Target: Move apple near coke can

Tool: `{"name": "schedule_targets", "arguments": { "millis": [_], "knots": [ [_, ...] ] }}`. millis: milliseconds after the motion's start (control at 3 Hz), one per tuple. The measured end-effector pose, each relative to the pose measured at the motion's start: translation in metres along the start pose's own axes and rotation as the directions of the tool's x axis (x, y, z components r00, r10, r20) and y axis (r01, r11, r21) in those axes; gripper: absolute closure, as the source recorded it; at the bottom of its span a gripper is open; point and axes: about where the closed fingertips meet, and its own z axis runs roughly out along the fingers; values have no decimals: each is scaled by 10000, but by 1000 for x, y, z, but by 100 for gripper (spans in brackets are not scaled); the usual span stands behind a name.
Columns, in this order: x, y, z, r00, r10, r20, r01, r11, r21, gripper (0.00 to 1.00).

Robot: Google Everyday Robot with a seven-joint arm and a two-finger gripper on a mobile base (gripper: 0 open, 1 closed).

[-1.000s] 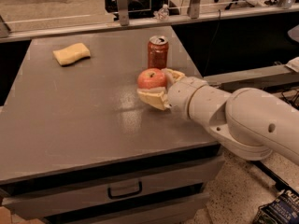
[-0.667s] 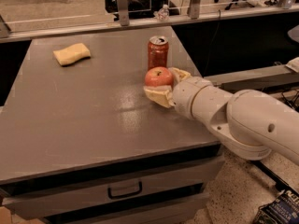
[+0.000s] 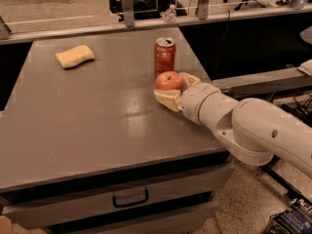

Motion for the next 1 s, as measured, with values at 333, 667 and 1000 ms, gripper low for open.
{"name": "schedule_targets", "arguments": {
  "millis": [333,667,1000],
  "knots": [
    [2,-5,10,9997,43,245,-44,10000,28,52],
    [2,-5,17,9991,86,425,-86,10000,-17,28],
    [2,-3,20,9989,136,457,-133,9999,-84,5]
  ]
}}
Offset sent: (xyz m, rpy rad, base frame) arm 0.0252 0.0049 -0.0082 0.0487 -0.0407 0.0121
